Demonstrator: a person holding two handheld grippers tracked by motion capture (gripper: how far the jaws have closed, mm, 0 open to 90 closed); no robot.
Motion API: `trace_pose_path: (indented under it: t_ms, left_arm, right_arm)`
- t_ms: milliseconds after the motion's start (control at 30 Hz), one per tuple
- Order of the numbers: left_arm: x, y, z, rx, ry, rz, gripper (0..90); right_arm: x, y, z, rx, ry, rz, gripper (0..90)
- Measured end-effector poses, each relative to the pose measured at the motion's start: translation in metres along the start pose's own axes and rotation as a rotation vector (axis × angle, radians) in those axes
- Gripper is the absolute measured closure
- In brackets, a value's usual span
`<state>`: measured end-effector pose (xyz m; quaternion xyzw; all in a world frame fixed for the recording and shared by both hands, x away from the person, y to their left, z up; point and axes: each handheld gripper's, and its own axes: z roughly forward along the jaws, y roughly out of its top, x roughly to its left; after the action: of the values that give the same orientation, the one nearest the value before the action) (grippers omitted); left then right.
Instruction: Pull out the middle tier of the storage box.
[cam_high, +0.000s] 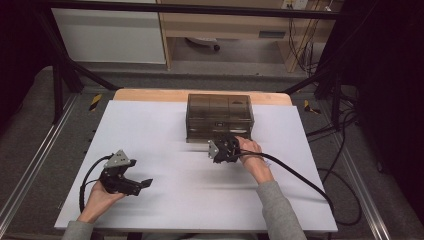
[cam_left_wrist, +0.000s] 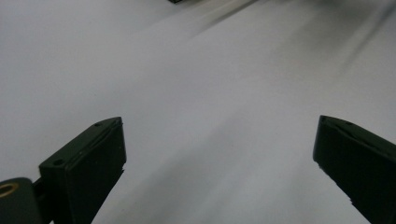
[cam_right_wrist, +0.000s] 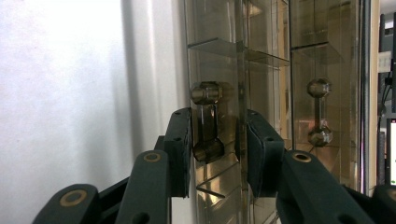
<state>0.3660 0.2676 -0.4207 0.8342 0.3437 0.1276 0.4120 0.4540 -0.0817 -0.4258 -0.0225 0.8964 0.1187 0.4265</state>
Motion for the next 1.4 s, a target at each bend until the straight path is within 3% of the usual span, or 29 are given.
trace_pose_path:
  t_ms: [1400]
  left_arm:
    - [-0.001, 0.0, 0.0, 0.0, 0.0, 0.002, 2.3]
  right_arm:
    - [0.012, 0.004, -0.015, 0.013, 0.021, -0.027, 67.8]
